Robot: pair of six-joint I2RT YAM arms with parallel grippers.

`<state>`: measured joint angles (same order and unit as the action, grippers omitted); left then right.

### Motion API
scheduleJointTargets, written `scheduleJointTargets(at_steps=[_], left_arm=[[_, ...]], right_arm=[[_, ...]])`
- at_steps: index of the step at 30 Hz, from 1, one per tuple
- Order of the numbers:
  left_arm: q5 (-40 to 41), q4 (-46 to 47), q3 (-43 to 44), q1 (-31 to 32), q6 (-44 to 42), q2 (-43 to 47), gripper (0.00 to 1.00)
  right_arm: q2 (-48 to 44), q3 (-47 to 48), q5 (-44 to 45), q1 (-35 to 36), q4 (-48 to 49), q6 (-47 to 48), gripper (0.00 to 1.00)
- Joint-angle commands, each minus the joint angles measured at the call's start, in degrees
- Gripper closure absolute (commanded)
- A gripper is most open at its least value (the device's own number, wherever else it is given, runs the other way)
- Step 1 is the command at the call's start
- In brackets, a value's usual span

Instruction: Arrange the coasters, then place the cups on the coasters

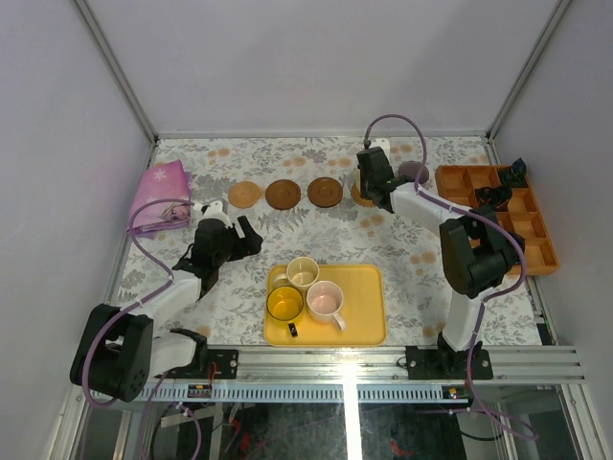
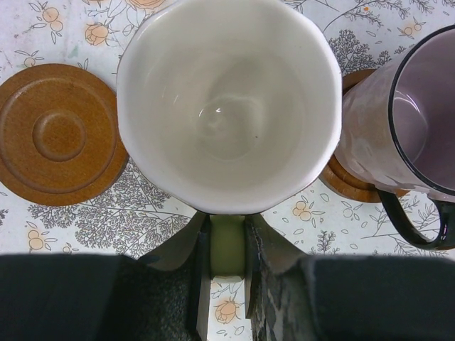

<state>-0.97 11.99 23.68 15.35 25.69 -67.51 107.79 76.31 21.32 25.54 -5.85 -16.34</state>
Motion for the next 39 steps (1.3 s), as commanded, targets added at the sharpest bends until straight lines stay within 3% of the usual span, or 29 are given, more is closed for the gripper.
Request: scheduleJointTargets(at_steps=[1, 30, 34, 37, 39], left_arm=[[1.2, 3.0, 1.6, 0.2, -0.7, -0.1, 0.20], [1.1, 2.9, 1.0, 0.2, -0.4, 0.8, 0.20], [1.2, 2.9, 0.9, 0.2, -0.3, 0.9, 0.20], [1.1, 3.0, 0.9, 0.2, -0.3, 0.8, 0.20], [1.0, 3.2, 0.8, 0.2, -0.2, 0.7, 0.20]], right_arm=[[-2.6, 2.1, 1.6, -0.2, 4.6, -0.2, 1.00], [-1.8, -0.5, 1.6, -0.2, 3.9, -2.1, 0.99], [-1.9, -0.7, 1.2, -0.1, 3.6, -2.2, 0.82], [-1.9, -0.7, 0.9, -0.1, 3.1, -2.3, 0.55], [-2.0, -0.9, 0.4, -0.1, 3.0, -2.4, 0.42]])
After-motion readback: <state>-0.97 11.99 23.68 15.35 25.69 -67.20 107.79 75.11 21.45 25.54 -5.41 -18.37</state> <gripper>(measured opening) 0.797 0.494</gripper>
